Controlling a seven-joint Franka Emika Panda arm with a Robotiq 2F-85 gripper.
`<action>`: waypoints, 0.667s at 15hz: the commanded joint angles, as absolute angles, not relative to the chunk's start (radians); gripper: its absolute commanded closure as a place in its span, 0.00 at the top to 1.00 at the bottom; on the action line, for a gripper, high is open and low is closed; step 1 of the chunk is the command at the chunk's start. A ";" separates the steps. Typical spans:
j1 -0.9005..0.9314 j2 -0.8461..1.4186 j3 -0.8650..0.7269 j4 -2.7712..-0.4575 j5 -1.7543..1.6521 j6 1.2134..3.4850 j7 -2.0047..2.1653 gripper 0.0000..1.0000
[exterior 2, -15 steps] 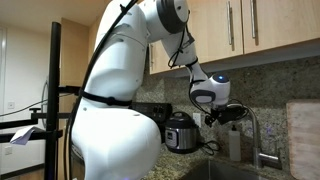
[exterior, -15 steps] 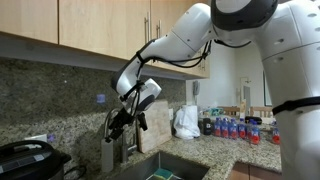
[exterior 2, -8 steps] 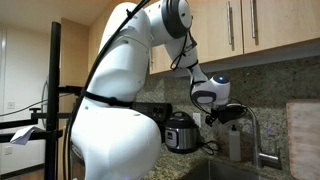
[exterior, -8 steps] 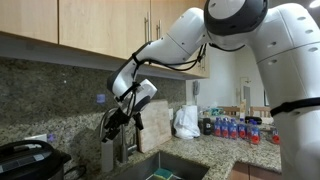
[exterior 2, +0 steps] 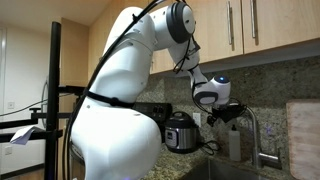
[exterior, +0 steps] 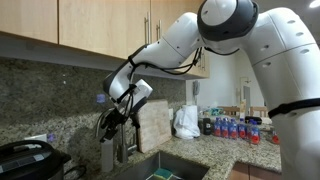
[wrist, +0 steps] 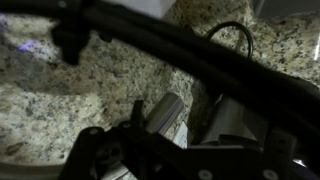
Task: Move the faucet to the left
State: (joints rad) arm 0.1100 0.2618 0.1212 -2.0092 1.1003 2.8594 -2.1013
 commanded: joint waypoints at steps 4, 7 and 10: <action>0.134 0.263 0.148 -2.010 1.077 2.832 -2.106 1.00; 0.125 0.234 0.149 -2.046 1.110 2.848 -2.110 1.00; 0.121 0.189 0.150 -2.099 1.162 2.875 -2.113 1.00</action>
State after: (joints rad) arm 0.1090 0.2615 0.1214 -2.0090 1.1054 2.8599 -2.1008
